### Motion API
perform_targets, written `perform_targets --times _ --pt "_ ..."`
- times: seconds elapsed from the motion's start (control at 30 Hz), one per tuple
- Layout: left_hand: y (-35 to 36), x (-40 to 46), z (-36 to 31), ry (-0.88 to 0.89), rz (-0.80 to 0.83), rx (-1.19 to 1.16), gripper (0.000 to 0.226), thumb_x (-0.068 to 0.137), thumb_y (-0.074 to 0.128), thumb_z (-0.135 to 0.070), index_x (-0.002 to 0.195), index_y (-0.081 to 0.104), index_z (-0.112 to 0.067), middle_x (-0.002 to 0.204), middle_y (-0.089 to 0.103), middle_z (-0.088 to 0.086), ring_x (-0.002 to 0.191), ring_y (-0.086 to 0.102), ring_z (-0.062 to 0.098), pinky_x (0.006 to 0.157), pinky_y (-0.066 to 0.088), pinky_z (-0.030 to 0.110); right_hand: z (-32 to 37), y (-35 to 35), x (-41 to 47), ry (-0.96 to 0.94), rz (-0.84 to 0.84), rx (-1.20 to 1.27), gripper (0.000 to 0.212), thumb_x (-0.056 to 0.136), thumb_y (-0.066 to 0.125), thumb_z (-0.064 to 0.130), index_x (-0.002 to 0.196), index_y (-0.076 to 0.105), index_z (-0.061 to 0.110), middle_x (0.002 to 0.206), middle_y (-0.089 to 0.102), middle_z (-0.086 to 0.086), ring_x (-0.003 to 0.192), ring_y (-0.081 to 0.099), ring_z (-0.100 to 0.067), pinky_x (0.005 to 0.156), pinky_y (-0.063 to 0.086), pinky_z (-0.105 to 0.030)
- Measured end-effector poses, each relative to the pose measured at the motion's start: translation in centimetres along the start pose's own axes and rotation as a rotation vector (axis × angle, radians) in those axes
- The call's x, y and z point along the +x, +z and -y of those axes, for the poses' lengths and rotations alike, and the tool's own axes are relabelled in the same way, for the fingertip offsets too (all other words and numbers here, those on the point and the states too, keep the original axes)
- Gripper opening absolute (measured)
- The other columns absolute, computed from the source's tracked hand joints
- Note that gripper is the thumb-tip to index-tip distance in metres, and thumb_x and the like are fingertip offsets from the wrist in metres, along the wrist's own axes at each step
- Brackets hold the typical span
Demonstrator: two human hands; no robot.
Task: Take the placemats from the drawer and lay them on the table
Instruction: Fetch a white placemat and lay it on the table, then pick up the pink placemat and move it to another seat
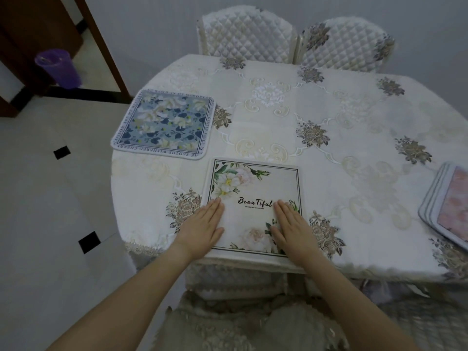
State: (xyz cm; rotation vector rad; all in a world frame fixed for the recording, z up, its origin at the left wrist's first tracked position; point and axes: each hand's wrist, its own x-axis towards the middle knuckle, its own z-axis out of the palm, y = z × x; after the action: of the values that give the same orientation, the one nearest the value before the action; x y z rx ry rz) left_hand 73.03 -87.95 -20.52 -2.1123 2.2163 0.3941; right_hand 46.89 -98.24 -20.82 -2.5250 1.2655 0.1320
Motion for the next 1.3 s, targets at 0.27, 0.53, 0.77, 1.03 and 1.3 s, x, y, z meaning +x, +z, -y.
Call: perform_targets --times 0.27,0.53,0.77,1.03,1.3 --pt "-8.5 -2.1 -2.2 -0.068 -0.120 -0.110 0.033 0.096 0.040 -0.017 0.126 0.053 -0.012 0.116 0.056 0.005 0.106 0.052 0.027 0.080 0.048 0.039 3.1 -8.8 -3.7 0.113 -0.266 0.266 0.035 0.100 0.045 0.020 0.131 0.055 0.010 0.123 0.062 -0.007 0.106 0.059 -0.022 0.087 0.046 -0.033" --pt "-15.9 -12.1 -8.1 -0.011 -0.533 -0.202 0.033 0.091 0.042 -0.021 0.112 0.065 -0.008 0.098 0.066 0.004 0.088 0.058 0.025 0.069 0.050 0.037 7.9 -13.4 -14.2 -0.012 -0.617 0.311 0.030 0.092 0.049 0.020 0.112 0.067 0.008 0.098 0.070 -0.004 0.090 0.064 -0.020 0.076 0.052 -0.033" --pt "-16.5 -20.3 -11.0 0.175 -0.541 -0.264 0.039 0.095 0.039 -0.028 0.120 0.062 -0.009 0.108 0.065 0.002 0.101 0.058 0.021 0.084 0.050 0.037 14.0 -12.2 -24.8 0.073 -0.707 0.324 0.035 0.095 0.043 0.026 0.115 0.064 0.008 0.096 0.066 -0.002 0.090 0.058 -0.016 0.078 0.046 -0.027" --pt "-11.6 -26.0 -11.2 0.417 -0.393 -0.264 0.049 0.095 0.040 -0.039 0.138 0.050 -0.019 0.140 0.051 -0.001 0.133 0.041 0.018 0.113 0.024 0.034 18.6 -5.6 -35.6 0.415 -0.672 0.278 0.048 0.094 0.041 0.034 0.133 0.056 0.010 0.140 0.052 -0.006 0.136 0.041 -0.025 0.111 0.036 -0.047" --pt "-10.5 -27.3 -14.7 0.550 -0.278 -0.304 0.049 0.093 0.040 -0.041 0.134 0.055 -0.019 0.135 0.056 -0.002 0.128 0.049 0.019 0.103 0.041 0.039 20.4 -2.1 -45.2 0.763 -0.696 0.335 0.054 0.094 0.034 0.044 0.137 0.052 0.016 0.141 0.050 -0.004 0.135 0.041 -0.022 0.108 0.040 -0.044"
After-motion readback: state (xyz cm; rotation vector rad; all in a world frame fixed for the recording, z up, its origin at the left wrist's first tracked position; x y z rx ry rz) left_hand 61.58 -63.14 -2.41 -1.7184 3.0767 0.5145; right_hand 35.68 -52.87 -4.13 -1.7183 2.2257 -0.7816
